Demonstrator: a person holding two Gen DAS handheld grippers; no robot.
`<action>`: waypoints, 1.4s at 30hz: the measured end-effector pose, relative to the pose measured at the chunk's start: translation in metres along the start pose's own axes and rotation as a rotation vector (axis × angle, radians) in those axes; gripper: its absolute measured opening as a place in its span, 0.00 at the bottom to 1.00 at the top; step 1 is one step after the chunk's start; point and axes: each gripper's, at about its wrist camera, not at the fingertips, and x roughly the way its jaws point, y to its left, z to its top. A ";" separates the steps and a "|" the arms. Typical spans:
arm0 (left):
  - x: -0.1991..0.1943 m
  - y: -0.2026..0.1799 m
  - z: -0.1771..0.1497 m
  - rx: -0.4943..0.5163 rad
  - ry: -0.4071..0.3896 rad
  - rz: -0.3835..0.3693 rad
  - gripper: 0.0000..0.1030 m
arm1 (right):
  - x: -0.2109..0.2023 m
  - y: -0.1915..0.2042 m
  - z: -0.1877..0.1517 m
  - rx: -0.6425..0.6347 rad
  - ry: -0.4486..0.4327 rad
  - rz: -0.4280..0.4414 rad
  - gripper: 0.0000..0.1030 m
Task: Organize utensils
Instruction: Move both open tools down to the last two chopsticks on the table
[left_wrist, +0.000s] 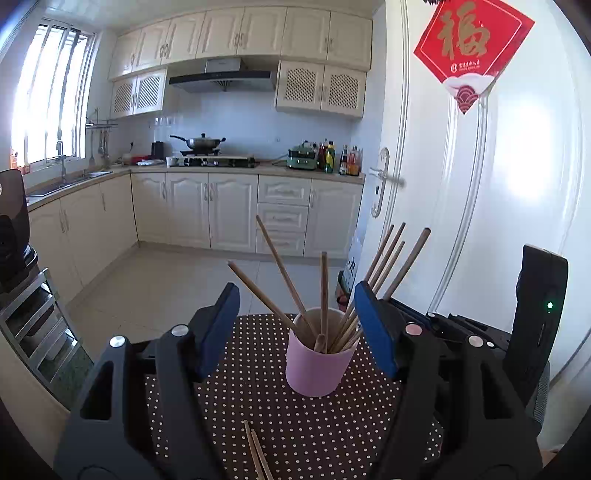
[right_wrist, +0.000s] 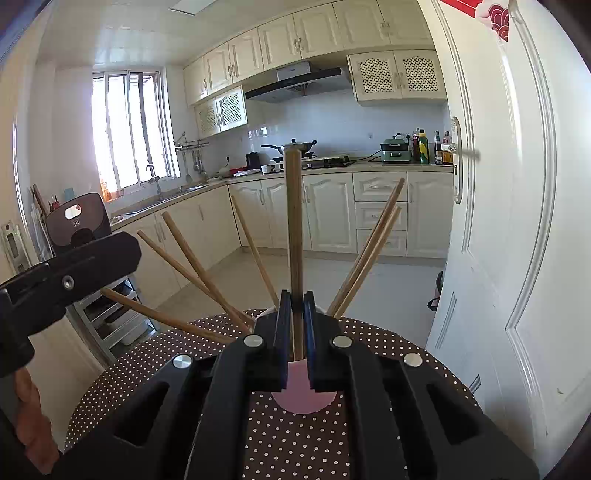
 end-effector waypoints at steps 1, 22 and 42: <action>-0.002 0.000 0.000 0.003 0.004 -0.001 0.62 | -0.003 0.000 0.000 0.002 -0.004 -0.001 0.07; -0.049 0.023 -0.051 0.051 0.235 0.068 0.73 | -0.058 0.037 -0.035 -0.061 0.125 0.080 0.39; 0.000 0.052 -0.157 -0.010 0.709 0.014 0.73 | -0.005 0.057 -0.113 -0.050 0.458 0.143 0.47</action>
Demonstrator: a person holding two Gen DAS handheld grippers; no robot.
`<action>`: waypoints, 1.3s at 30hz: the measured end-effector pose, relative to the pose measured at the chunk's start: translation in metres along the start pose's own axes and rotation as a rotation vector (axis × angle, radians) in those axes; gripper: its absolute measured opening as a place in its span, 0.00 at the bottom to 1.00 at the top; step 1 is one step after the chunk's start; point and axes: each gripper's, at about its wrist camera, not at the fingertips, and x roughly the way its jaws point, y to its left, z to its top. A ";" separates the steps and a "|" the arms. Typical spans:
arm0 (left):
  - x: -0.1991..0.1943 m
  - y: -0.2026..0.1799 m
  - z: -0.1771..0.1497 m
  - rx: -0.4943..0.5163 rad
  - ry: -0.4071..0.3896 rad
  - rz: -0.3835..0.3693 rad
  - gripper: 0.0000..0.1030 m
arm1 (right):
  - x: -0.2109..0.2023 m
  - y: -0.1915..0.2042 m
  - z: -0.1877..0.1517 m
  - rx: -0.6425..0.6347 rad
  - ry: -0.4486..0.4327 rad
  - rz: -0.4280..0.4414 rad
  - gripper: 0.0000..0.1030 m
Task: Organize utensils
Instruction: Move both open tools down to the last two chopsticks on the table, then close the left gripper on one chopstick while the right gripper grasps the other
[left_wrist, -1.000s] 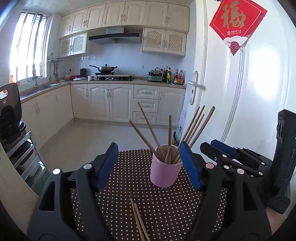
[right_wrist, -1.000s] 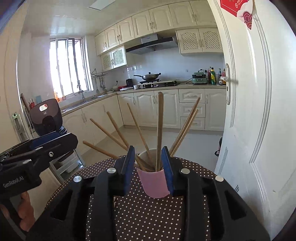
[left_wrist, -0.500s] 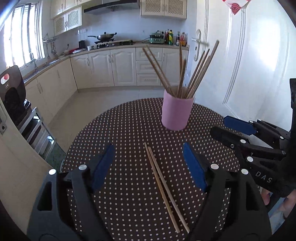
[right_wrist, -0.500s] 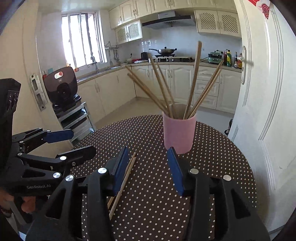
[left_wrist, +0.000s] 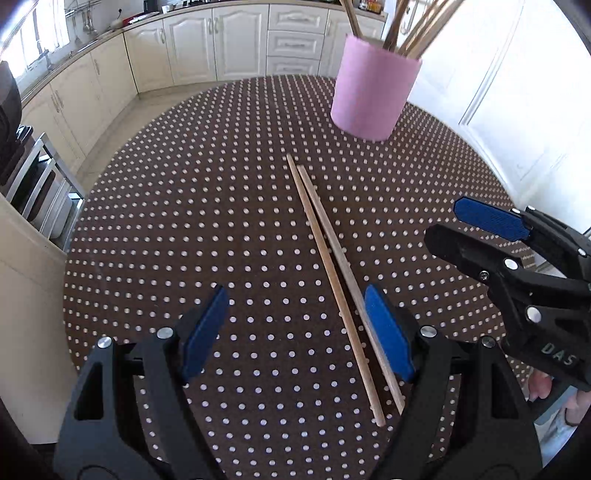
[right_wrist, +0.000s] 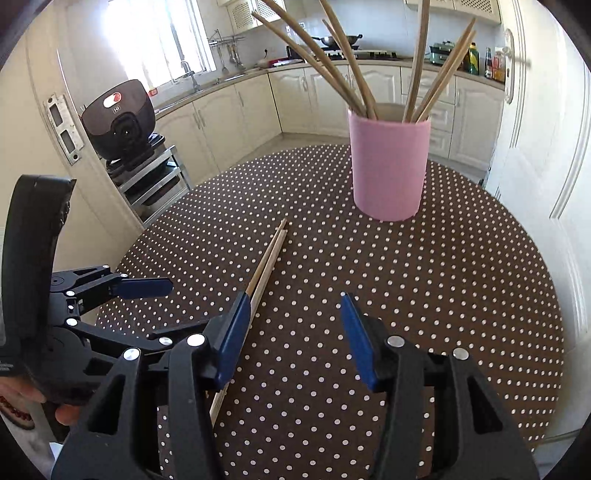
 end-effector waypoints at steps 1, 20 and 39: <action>0.004 -0.002 0.000 0.006 0.007 0.009 0.73 | 0.002 -0.001 -0.002 0.003 0.004 0.000 0.47; 0.047 0.008 0.043 -0.038 0.028 0.050 0.74 | 0.010 -0.022 -0.013 0.049 0.026 0.014 0.51; 0.081 -0.007 0.110 -0.010 0.043 0.102 0.27 | 0.020 -0.032 -0.005 0.094 0.037 0.030 0.51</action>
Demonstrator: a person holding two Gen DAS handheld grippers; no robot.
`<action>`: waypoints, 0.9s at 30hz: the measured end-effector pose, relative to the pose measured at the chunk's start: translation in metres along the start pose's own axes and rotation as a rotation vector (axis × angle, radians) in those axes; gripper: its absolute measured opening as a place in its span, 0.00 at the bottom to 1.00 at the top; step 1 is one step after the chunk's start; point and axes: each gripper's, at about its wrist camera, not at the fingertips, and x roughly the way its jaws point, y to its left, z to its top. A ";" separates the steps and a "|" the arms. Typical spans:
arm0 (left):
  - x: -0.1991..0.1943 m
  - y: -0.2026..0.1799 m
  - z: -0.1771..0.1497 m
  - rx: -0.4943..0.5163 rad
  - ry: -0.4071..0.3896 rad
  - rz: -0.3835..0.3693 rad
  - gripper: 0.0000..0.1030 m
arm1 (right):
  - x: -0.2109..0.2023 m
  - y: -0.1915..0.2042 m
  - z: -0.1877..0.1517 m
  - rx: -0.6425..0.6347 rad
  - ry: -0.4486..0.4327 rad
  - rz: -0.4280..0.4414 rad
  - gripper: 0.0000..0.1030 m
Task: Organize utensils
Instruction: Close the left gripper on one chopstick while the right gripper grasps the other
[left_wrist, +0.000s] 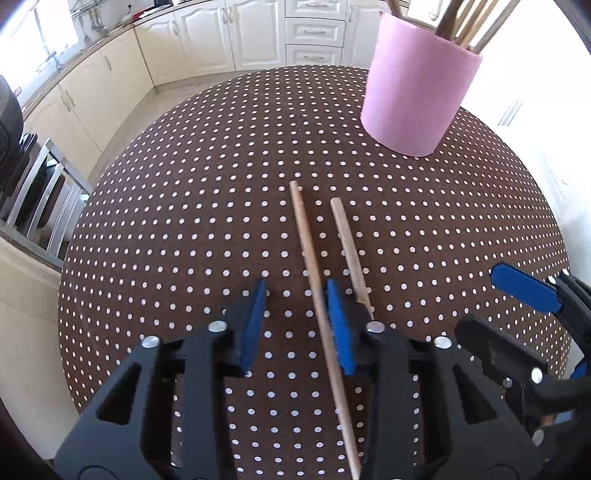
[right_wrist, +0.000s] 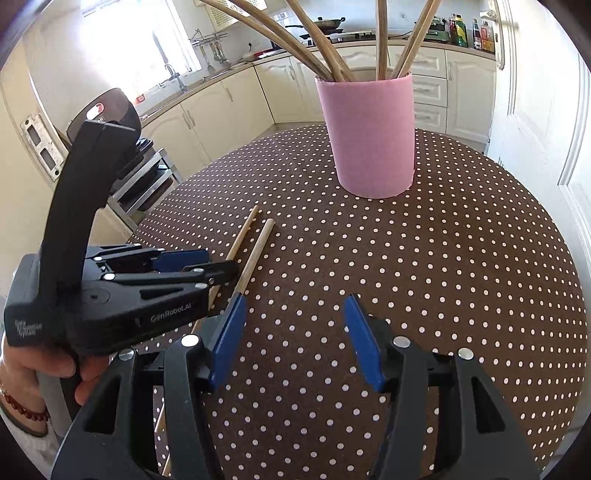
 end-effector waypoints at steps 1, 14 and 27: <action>0.001 0.000 0.002 0.005 -0.005 -0.003 0.20 | 0.001 0.000 0.001 0.004 0.001 0.001 0.51; -0.005 0.043 -0.024 0.014 -0.005 -0.033 0.06 | 0.036 0.022 0.022 -0.012 0.098 0.020 0.51; -0.014 0.070 -0.040 -0.001 -0.007 -0.061 0.06 | 0.073 0.050 0.044 -0.121 0.186 -0.093 0.22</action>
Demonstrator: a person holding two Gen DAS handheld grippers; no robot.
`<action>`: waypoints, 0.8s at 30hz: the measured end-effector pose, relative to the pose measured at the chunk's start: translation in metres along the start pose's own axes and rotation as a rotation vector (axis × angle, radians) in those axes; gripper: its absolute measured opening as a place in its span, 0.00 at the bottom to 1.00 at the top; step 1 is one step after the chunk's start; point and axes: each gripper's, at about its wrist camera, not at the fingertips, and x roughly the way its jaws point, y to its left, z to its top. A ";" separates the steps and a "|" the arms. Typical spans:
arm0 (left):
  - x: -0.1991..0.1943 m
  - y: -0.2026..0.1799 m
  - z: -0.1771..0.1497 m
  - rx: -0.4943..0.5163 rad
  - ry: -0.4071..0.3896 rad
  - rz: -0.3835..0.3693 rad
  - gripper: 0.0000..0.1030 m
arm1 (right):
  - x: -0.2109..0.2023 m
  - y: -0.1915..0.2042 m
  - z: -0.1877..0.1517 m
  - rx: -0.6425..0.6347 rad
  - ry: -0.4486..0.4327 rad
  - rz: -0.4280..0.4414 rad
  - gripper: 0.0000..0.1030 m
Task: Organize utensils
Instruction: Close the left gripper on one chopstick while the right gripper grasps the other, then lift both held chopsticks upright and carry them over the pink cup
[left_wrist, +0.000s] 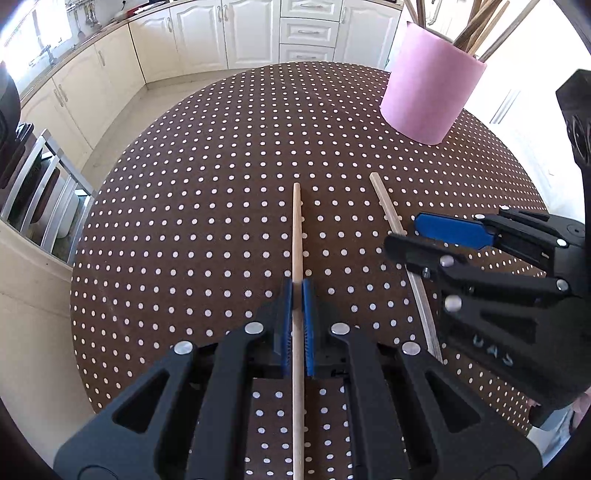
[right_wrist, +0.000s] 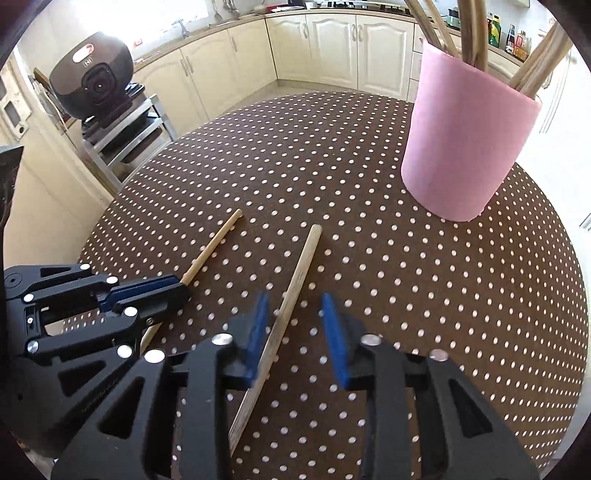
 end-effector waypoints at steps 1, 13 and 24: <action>0.001 -0.002 0.001 -0.001 0.003 0.003 0.06 | 0.001 -0.002 0.001 0.002 0.002 -0.001 0.20; 0.010 -0.016 0.015 -0.018 -0.011 0.041 0.06 | -0.001 -0.010 -0.005 0.057 -0.034 0.042 0.05; -0.031 -0.012 0.005 -0.056 -0.094 0.014 0.06 | -0.059 -0.006 -0.015 0.044 -0.153 0.117 0.05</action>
